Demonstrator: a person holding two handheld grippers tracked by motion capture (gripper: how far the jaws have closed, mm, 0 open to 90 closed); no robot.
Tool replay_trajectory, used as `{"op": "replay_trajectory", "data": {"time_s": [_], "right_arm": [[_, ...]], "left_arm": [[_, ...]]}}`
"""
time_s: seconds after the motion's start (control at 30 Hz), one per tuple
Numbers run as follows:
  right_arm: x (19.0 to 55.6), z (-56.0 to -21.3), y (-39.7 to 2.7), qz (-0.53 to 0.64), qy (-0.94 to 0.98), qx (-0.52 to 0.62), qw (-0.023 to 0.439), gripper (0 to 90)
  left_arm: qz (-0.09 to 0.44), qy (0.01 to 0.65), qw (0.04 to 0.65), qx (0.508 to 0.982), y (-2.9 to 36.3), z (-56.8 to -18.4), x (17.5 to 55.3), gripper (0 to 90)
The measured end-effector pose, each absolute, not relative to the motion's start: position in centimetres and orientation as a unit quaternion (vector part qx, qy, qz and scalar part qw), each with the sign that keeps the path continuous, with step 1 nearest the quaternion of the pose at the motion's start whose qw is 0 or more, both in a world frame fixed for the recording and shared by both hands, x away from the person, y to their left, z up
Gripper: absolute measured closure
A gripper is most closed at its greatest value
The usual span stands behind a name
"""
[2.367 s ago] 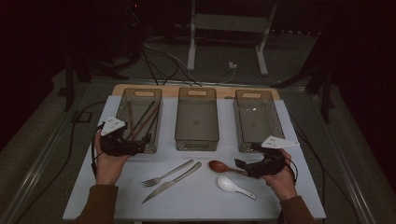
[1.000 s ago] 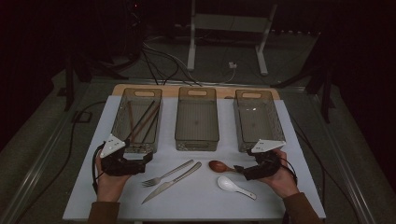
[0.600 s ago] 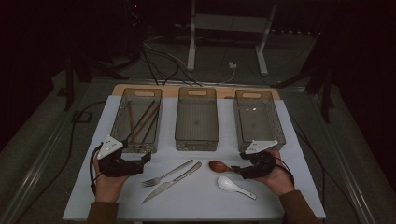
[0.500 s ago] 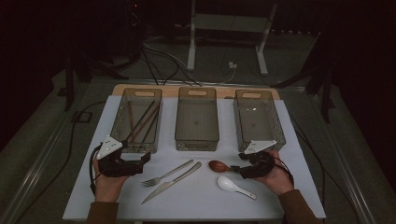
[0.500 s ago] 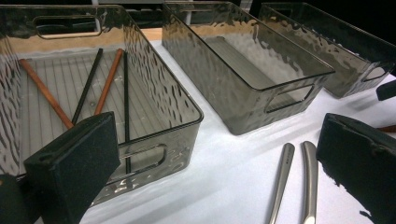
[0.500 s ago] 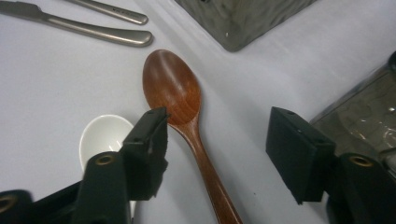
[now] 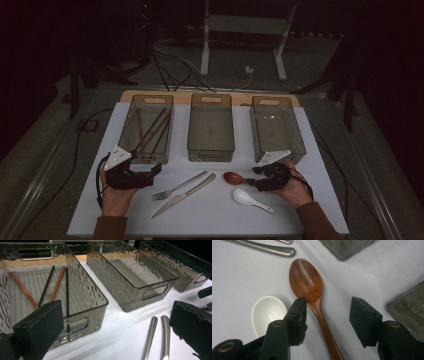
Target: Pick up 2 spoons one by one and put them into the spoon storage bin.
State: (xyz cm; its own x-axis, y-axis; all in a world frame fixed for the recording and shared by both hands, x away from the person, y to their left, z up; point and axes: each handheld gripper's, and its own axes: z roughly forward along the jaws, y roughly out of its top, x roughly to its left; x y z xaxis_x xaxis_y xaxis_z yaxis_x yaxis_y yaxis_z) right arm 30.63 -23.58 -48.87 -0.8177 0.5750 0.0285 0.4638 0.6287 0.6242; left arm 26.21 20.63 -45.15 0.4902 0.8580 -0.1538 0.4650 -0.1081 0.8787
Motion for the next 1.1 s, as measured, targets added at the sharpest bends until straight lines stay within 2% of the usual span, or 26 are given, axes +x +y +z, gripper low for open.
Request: {"op": "replay_trajectory", "data": {"time_s": [0.37,0.77,1.1], "right_arm": [[30.8,-49.7,-23.2,0.303,0.91,0.274,0.067,51.6],[30.9,-50.7,-23.2,0.279,0.921,0.265,0.063,67.8],[30.8,-50.8,-23.1,0.273,0.924,0.258,0.07,72.2]], "left_arm": [[0.204,0.462,0.481,0.717,20.6,-45.2,26.2,0.6],[0.203,0.462,0.48,0.717,20.6,-45.3,26.3,0.6],[0.202,0.462,0.479,0.718,20.6,-45.3,26.3,0.6]]}}
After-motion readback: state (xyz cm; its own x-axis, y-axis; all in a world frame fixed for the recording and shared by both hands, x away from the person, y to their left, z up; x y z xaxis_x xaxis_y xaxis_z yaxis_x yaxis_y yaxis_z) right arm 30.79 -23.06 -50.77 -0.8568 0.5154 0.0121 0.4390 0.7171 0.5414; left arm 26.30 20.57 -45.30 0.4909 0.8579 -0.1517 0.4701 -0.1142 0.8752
